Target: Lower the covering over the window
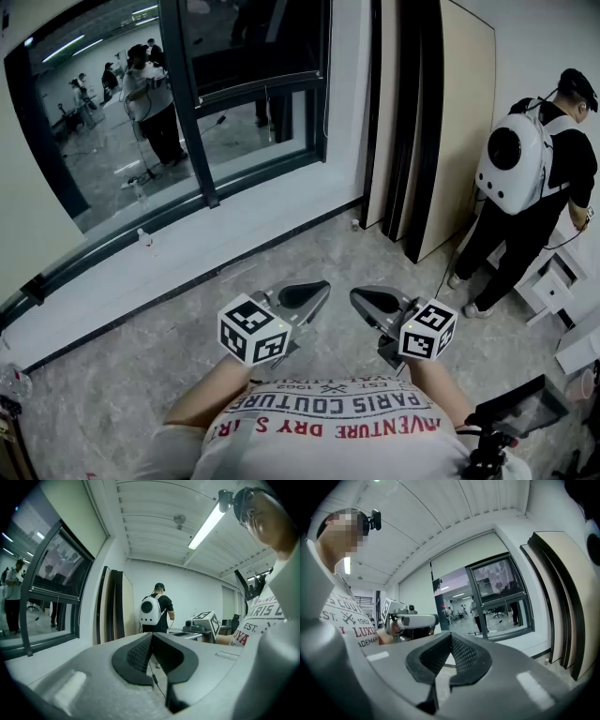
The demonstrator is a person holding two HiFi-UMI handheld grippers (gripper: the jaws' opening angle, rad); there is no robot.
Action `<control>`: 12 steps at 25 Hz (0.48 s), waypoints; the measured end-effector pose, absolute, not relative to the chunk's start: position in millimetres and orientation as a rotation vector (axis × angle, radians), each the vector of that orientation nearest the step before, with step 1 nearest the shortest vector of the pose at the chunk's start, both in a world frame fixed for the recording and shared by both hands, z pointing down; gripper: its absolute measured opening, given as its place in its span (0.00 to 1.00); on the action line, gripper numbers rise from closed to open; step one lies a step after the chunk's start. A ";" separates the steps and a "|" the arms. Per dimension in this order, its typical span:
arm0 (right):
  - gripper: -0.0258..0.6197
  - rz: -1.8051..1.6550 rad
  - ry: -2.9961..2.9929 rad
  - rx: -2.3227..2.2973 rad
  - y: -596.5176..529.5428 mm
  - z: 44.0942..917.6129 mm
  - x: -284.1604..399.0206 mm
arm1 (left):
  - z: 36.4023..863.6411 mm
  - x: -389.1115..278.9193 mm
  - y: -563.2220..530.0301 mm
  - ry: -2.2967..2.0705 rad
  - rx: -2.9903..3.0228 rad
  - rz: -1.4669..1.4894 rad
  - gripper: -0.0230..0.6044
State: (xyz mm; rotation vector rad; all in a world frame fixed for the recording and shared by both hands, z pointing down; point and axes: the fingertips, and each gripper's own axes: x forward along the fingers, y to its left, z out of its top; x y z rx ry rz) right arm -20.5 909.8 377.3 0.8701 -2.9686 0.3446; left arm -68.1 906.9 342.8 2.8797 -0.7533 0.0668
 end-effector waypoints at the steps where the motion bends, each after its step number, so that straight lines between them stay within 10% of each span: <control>1: 0.04 0.346 -2.970 0.873 908.2 377.3 -18.6 | 343.2 -66.1 905.3 -0.754 2.880 0.068 0.04; 12: 0.04 0.368 -2.974 0.880 892.8 377.0 11.6 | 347.3 -34.7 890.7 -0.760 2.865 0.085 0.04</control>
